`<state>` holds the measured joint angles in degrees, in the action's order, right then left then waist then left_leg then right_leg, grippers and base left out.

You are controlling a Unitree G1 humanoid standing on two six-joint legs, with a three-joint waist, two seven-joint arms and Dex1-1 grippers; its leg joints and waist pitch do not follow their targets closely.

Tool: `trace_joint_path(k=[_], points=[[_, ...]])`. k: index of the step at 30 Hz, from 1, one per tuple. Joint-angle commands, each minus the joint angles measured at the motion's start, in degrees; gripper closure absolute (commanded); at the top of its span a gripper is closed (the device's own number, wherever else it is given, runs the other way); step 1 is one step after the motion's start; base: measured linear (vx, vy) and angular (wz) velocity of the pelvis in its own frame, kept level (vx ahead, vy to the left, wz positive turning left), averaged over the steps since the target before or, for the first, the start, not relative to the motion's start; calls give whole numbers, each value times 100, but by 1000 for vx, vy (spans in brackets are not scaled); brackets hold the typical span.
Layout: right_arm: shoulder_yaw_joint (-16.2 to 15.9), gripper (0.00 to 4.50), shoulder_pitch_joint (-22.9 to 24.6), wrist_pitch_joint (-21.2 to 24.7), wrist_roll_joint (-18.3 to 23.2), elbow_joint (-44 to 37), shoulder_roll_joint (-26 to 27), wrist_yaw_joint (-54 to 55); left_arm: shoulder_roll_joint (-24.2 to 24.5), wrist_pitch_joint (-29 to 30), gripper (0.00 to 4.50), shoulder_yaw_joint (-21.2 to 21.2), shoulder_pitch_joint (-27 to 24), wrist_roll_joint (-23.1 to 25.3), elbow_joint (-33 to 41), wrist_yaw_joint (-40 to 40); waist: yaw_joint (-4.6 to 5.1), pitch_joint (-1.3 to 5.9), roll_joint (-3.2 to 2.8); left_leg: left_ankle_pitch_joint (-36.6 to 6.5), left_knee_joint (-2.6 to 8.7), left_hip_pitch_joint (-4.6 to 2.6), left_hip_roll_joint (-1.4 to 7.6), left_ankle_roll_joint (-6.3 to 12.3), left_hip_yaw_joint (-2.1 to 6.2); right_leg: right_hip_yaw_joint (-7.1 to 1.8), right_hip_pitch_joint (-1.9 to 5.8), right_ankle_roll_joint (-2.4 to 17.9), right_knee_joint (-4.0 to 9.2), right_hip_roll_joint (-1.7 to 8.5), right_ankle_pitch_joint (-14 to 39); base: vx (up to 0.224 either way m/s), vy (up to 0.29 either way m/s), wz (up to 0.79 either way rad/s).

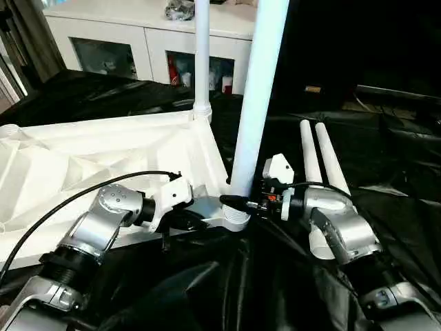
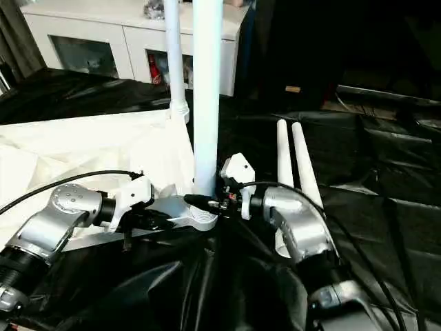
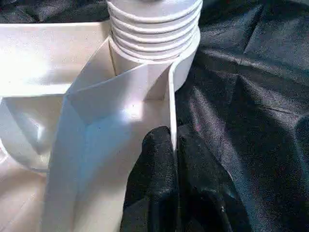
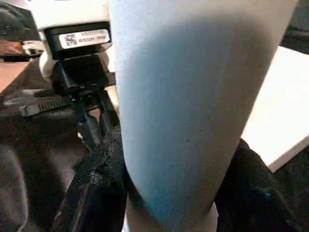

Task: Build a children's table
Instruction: Insert table leg to table base

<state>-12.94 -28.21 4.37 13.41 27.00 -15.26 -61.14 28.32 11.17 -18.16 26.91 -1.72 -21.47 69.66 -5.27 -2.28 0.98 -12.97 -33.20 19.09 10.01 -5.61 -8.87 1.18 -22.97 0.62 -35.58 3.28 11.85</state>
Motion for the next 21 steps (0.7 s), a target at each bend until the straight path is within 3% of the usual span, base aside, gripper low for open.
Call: trace_joint_path(k=[1, 6, 11, 13, 14, 15, 17, 20, 21], points=[[-215, 261, 211, 201, -369, 821, -161, -16, 7, 8, 450, -84, 5, -186, 294, 330, -25, 176, -60, -970, 453, 76, 264, 295, 46, -230, 267, 1396, 452, 446, 888, 0, 0, 0], [-190, 261, 151, 44, -388, 1041, -111, -39, -65, 131, 450, -25, 12, -266, 407, 277, -25, 159, -74, -1065, 473, 69, 277, 263, 53, -239, 260, 1359, 477, 450, 1096, 0, 0, 0], [2, 261, 66, -30, -644, 1391, 62, 995, -261, 288, 450, 44, 132, -160, 412, -179, -12, 129, -69, -1276, 512, 65, 281, 211, 65, -242, 249, 1278, 520, 463, 1509, 0, 0, 0], [169, 261, 49, 87, -745, 1429, 237, 1808, -397, 572, 450, 38, 291, 124, 381, -720, 2, 101, -49, -1396, 539, 42, 281, 90, 73, -252, 219, 1084, 570, 468, 2055, 0, 0, 0], [246, 261, 61, 166, -732, 1389, 322, 2059, -461, 720, 450, 57, 339, 172, 416, -887, 2, 101, -49, -1396, 539, 42, 281, 90, 73, -252, 219, 1084, 570, 468, 2055, 0, 0, 0], [516, 261, 78, 578, -506, 1207, 603, 2564, -712, 1259, 450, 176, 487, 168, 580, -1299, 1, 93, -45, -1480, 549, 22, 274, 25, 73, -262, 189, 964, 599, 462, 2343, 0, 0, 0], [613, 261, 88, 756, -407, 1122, 734, 2747, -837, 1488, 450, 229, 557, 169, 650, -1485, -8, 92, -38, -1518, 565, 38, 274, 0, 99, -262, 198, 858, 616, 477, 2563, 0, 0, 0], [664, 261, 64, 876, -439, 1044, 1140, 3374, -1298, 2039, 450, 311, 865, 358, 561, -2191, -24, 113, -61, -1419, 554, 33, 276, 4, 95, -257, 178, 862, 615, 468, 2349, 0, 0, 0], [642, 261, -31, 909, -493, 1206, 1430, 3786, -1699, 2286, 450, 378, 1060, 433, 315, -2737, -23, 124, -70, -1354, 545, 36, 270, -33, 83, -252, 182, 922, 598, 458, 2124, 0, 0, 0]])
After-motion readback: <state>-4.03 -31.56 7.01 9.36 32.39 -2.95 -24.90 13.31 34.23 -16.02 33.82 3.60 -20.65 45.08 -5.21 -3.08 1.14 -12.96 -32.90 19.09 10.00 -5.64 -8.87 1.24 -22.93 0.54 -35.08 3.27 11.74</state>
